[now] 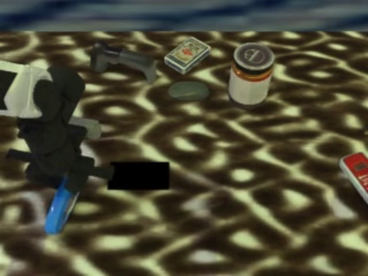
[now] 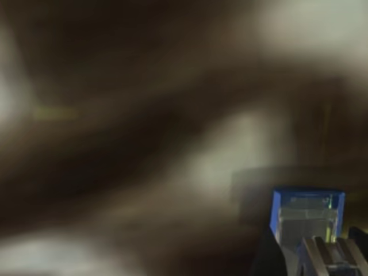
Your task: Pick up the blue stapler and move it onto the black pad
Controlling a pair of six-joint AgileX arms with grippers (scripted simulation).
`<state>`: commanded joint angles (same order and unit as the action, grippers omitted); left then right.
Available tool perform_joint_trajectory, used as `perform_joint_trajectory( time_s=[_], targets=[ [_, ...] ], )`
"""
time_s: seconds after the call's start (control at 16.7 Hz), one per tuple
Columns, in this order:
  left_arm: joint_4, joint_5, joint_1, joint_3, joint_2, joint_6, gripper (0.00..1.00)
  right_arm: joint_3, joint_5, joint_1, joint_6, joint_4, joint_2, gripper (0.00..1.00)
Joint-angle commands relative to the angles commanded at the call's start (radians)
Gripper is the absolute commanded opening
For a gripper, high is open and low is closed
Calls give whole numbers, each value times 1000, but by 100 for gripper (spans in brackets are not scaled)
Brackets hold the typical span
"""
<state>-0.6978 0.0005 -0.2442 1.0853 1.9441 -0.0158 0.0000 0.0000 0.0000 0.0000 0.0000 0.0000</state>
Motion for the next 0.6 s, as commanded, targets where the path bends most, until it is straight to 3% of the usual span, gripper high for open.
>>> perform_joint_trajectory(
  time_s=[0.6],
  targets=[
    [-365, -1, 16, 199, -164, 4, 0, 0, 0, 0, 0, 0, 0, 100]
  ],
)
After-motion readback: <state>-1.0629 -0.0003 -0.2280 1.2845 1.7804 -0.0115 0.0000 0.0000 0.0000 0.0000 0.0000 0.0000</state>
